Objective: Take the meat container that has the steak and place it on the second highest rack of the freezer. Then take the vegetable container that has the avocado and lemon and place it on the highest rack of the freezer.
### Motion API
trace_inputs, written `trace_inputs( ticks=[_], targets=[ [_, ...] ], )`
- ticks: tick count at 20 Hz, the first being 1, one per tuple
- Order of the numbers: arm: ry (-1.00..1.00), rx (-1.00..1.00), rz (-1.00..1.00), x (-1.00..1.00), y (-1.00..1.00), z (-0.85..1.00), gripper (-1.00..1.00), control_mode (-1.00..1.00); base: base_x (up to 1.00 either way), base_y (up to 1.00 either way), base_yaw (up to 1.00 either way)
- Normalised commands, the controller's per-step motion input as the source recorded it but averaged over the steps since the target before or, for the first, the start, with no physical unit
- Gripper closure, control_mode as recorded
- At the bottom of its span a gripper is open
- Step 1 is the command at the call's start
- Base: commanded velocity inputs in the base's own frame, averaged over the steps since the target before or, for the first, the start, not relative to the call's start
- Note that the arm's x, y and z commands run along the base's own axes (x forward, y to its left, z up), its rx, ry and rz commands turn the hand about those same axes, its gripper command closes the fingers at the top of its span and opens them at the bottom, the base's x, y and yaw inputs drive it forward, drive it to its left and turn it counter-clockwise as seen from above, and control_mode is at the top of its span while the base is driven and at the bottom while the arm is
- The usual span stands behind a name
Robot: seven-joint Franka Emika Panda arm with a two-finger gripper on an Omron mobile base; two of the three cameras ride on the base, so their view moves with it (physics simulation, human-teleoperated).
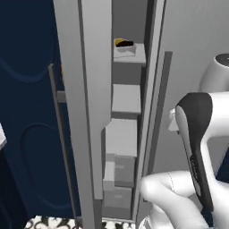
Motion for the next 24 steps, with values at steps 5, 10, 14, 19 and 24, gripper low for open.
trace_inputs(
  ticks=[5,10,14,19,24],
  targets=[
    [0.0,0.0,0.0,0.0,0.0,0.0,-1.0,1.0,-0.81,0.09,0.23],
    [0.0,0.0,0.0,0.0,0.0,0.0,-1.0,1.0,-0.09,0.64,0.69],
    [0.0,0.0,0.0,0.0,0.0,0.0,-1.0,1.0,0.0,0.87,0.6],
    [0.0,0.0,0.0,0.0,0.0,0.0,-1.0,1.0,0.17,1.0,0.06],
    [0.0,0.0,0.0,0.0,0.0,0.0,-1.0,1.0,0.51,0.82,-0.24]
  ],
)
